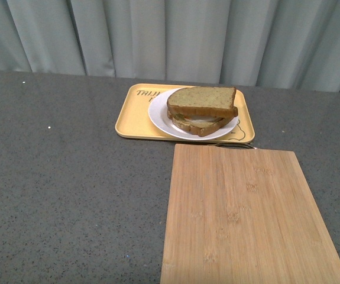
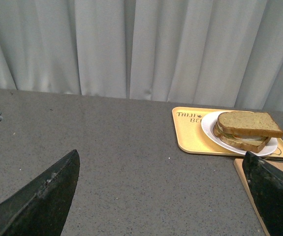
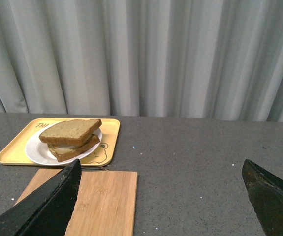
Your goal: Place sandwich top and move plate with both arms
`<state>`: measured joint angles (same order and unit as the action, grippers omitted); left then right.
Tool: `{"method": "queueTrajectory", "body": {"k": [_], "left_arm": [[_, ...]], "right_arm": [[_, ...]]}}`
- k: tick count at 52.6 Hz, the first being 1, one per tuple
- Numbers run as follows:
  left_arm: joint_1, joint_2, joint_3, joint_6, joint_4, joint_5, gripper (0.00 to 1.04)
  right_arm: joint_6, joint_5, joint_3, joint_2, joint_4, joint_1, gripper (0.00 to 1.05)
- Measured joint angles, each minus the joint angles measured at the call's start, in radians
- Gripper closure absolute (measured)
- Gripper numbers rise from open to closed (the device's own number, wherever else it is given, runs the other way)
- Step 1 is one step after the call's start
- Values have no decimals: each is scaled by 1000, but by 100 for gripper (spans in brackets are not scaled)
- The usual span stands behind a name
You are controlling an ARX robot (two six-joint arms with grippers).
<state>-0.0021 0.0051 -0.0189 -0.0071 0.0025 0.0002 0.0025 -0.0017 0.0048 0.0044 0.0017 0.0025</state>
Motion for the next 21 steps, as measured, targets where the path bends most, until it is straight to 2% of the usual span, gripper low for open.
{"method": "queueTrajectory", "body": {"k": [21], "left_arm": [[0, 0, 0, 0, 0, 0, 7]], "right_arm": [[0, 0, 0, 0, 0, 0, 9]]}}
